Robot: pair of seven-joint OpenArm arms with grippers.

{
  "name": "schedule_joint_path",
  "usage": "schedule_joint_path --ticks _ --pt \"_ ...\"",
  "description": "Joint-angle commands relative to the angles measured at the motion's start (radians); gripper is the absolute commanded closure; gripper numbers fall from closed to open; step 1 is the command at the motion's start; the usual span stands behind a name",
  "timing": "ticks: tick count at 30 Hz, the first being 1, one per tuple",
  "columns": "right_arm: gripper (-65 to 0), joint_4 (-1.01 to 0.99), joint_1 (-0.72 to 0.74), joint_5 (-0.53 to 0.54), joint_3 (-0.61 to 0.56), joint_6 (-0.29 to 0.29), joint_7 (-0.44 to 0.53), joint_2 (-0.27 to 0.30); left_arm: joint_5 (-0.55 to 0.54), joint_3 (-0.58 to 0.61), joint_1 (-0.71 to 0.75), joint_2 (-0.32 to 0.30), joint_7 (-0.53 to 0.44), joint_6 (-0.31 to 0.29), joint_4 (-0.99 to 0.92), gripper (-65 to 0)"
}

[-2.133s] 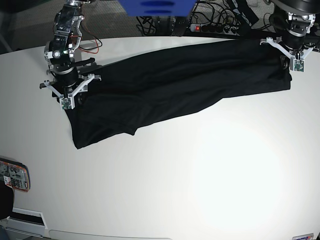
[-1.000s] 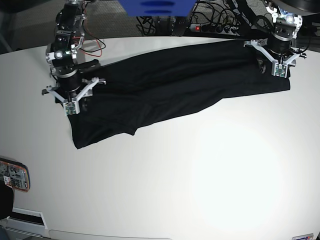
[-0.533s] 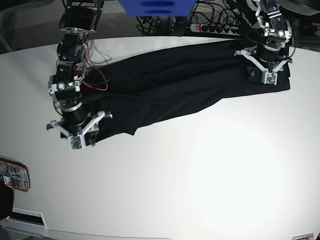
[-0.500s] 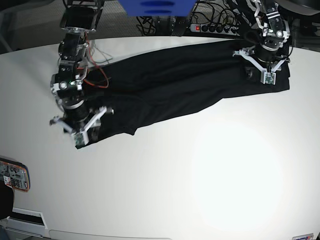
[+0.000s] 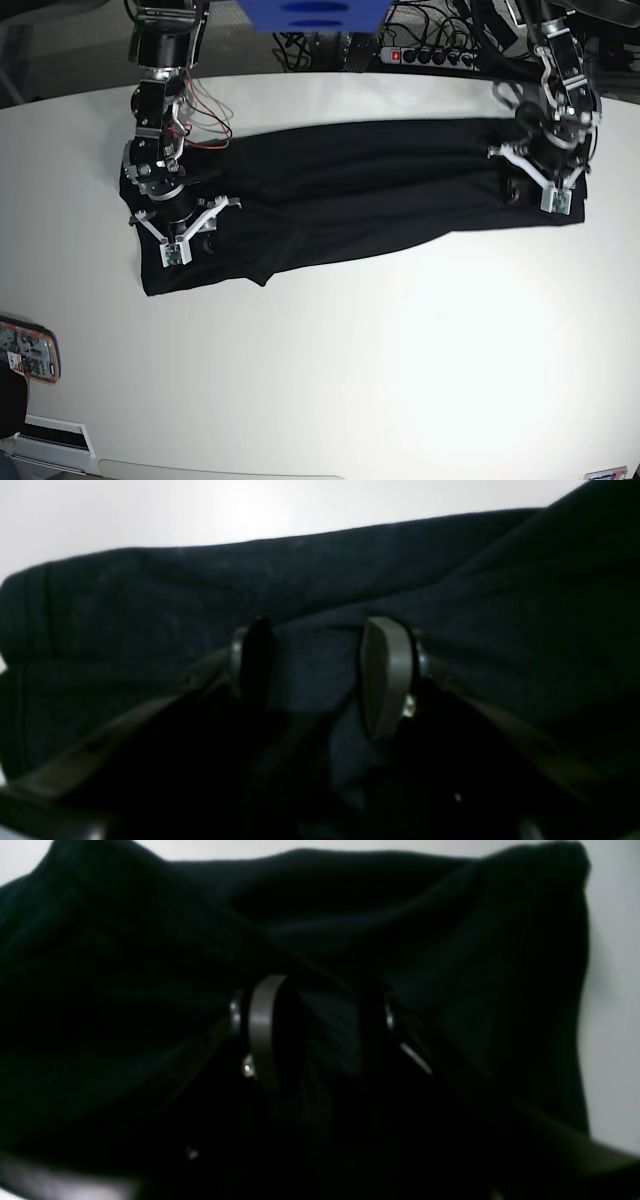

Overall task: Fold the T-shirt properly
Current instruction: 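Release the strip and regrasp its two ends with both grippers, then pull the strip end with the right gripper, straightening the folded shirt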

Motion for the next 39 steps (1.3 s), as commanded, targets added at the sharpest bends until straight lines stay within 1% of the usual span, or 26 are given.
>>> schedule_joint_path --ticks 1,5,7,12,14,19,22,25,26,27,29,30,33,34,36,39 --pt "-22.4 -0.039 0.003 -0.041 -0.001 -0.002 -0.132 -0.002 0.086 -0.002 -0.006 -0.021 0.109 0.048 -0.029 -28.6" --pt "-22.4 -0.09 0.125 -0.041 0.0 -0.004 -0.124 -0.002 0.086 -0.002 -0.079 -0.061 0.109 0.048 -0.08 -28.6" --pt "-22.4 -0.101 0.129 -0.041 0.002 -0.004 -0.124 -0.002 0.086 -0.002 -0.113 -0.073 0.109 0.048 -0.101 -28.6" --pt "-22.4 -0.084 0.129 -0.041 0.02 -0.004 -0.124 -0.002 0.086 -0.002 -0.15 -0.075 0.109 0.048 -0.096 -28.6" --pt "-22.4 -0.053 0.129 -0.041 0.02 -0.004 -0.127 -0.002 0.086 -0.002 -0.168 -0.075 0.109 0.048 -0.08 -28.6" --pt "-22.4 0.096 0.124 -0.041 0.02 -0.004 -0.137 -0.003 0.084 -0.002 -0.17 -0.068 0.109 0.048 0.006 -28.6" --pt "-22.4 0.217 0.081 -0.041 0.02 -0.004 -0.138 -0.006 0.081 -0.002 -0.167 -0.067 0.116 0.048 0.108 -28.8" --pt "-22.4 0.355 0.061 -0.041 0.02 -0.004 -0.163 -0.006 0.077 -0.002 -0.118 -0.067 0.117 0.048 0.221 -28.9" --pt "-22.6 0.392 0.055 -0.041 0.02 -0.004 -0.173 -0.006 0.077 -0.002 -0.102 -0.067 0.125 0.048 0.259 -29.0" --pt "-22.6 0.442 0.047 -0.041 0.019 -0.004 -0.178 -0.006 0.077 -0.002 -0.086 -0.07 0.152 0.048 0.306 -29.2" --pt "-22.9 0.53 0.01 -0.041 0.013 -0.002 -0.184 -0.006 0.075 -0.004 -0.059 -0.073 0.231 0.047 0.391 -32.0" --pt "-22.9 0.564 -0.017 -0.041 0.013 -0.002 -0.181 -0.006 0.075 -0.004 -0.055 -0.073 0.266 0.045 0.425 -34.8" --pt "-23.0 0.593 -0.14 -0.041 0.0 -0.001 -0.175 -0.009 0.075 -0.009 -0.055 -0.075 0.335 0.042 0.476 -41.5" --pt "-23.0 0.597 -0.186 -0.04 -0.033 -0.001 -0.167 -0.009 0.075 -0.01 -0.055 -0.076 0.347 0.042 0.479 -42.9" --pt "-23.0 0.605 -0.212 -0.04 -0.098 -0.001 -0.1 -0.009 0.073 -0.027 -0.055 -0.105 0.353 0.042 0.465 -43.1" --pt "-23.0 0.607 -0.273 -0.04 -0.161 -0.001 -0.014 -0.009 0.017 -0.055 -0.059 -0.117 0.356 0.042 0.427 -43.1"
